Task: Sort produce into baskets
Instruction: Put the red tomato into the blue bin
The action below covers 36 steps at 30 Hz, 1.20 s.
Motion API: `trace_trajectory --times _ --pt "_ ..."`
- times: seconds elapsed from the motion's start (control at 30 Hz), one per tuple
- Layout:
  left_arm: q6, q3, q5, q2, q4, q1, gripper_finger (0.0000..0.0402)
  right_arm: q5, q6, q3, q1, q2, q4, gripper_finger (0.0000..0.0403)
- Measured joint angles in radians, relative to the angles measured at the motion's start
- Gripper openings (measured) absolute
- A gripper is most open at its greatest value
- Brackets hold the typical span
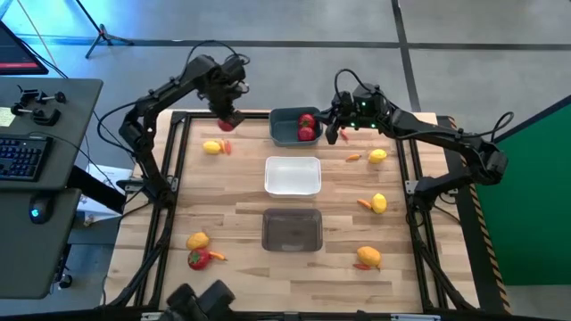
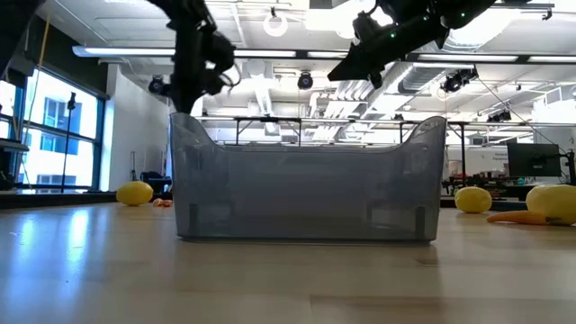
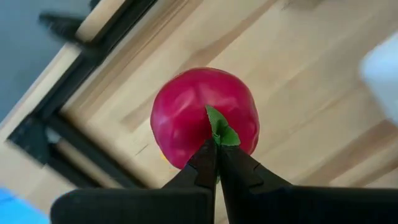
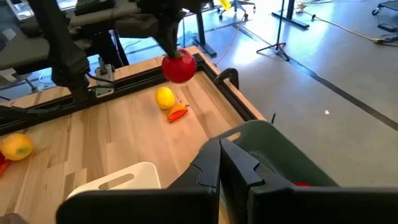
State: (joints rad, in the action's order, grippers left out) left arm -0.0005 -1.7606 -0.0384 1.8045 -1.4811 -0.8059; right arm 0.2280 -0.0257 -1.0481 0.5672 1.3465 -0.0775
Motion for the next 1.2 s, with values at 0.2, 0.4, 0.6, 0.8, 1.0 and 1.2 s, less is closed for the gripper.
trace_trajectory --times 0.2,0.4,0.6,0.8,1.0,1.2 --pt "-0.057 -0.139 0.073 0.077 0.02 0.082 0.0 -0.001 -0.001 0.0 0.023 0.0 0.0 0.0" --pt "-0.103 -0.296 0.127 0.209 0.024 0.129 0.0 -0.001 -0.024 0.0 0.023 0.0 -0.001 0.0" --pt "-0.131 -0.465 0.178 0.329 0.046 0.152 0.0 -0.001 -0.04 0.0 0.023 0.0 -0.002 0.0" --pt "-0.156 -0.563 0.192 0.42 0.092 0.16 0.0 -0.001 -0.048 0.0 0.023 0.0 -0.002 0.0" --pt "-0.166 -0.567 0.181 0.505 0.119 0.154 0.0 -0.001 -0.049 0.0 0.023 0.0 -0.002 0.0" --pt "-0.182 -0.567 0.178 0.567 0.172 0.136 0.0 -0.008 -0.059 0.0 0.021 0.0 -0.003 0.0"
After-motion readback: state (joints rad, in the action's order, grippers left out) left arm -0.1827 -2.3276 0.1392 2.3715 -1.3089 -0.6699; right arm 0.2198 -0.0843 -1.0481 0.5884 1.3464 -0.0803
